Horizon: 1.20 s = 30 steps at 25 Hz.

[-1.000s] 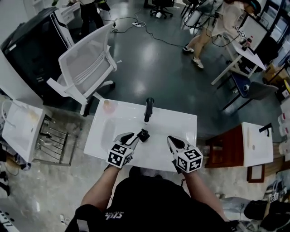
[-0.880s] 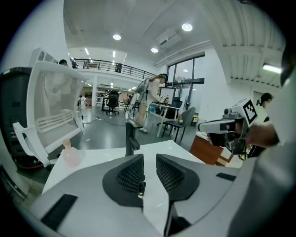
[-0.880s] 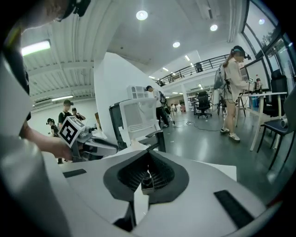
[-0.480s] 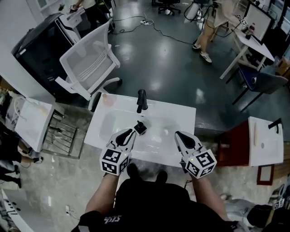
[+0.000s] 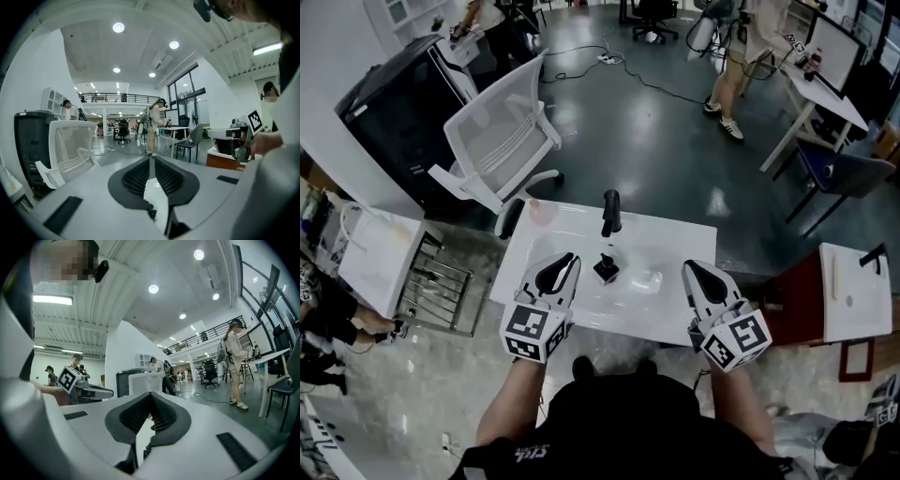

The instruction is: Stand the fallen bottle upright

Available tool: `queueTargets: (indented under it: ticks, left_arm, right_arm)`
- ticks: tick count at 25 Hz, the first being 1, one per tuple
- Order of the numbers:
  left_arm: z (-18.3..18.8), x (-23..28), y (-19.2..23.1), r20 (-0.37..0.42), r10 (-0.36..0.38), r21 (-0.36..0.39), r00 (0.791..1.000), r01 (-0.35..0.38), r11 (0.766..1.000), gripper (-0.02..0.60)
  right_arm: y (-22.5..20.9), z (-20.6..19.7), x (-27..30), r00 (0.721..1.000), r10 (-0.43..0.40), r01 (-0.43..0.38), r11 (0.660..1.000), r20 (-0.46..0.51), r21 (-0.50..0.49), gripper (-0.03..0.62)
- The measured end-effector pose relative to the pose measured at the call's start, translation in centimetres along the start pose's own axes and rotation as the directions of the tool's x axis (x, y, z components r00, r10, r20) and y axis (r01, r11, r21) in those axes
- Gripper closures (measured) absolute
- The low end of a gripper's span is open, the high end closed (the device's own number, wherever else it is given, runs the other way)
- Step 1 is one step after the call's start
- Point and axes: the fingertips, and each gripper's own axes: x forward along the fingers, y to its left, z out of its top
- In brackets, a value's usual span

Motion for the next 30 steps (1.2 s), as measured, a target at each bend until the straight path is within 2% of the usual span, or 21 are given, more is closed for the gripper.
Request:
queueTargets:
  ticks: [6,15,30]
  left_arm:
    - [0.4,-1.7,3.2,0.044,0.011,-0.014,0.999,-0.011,1.0,0.538]
    - [-1.7,-2.9,5.6,0.024,-0.015,-0.029,1.0,0.015,0.999,0.54]
    - [-3.2,-4.7,10.3,0.006,0.013,-0.059,1.0,-0.012,0.998,0.54]
  right_arm:
    - [3.1,1.4,2.0,1.0,-0.018,0.019,0.997,0.016,-0.069,0.583]
    - [4.6,0.4,3.3,0.997,-0.073,0.073,0.995,0.006,-0.067,0.583]
    - [7.7,-0.4,6.8,0.999,-0.043,0.041,0.997,-0.025,-0.069,0.583]
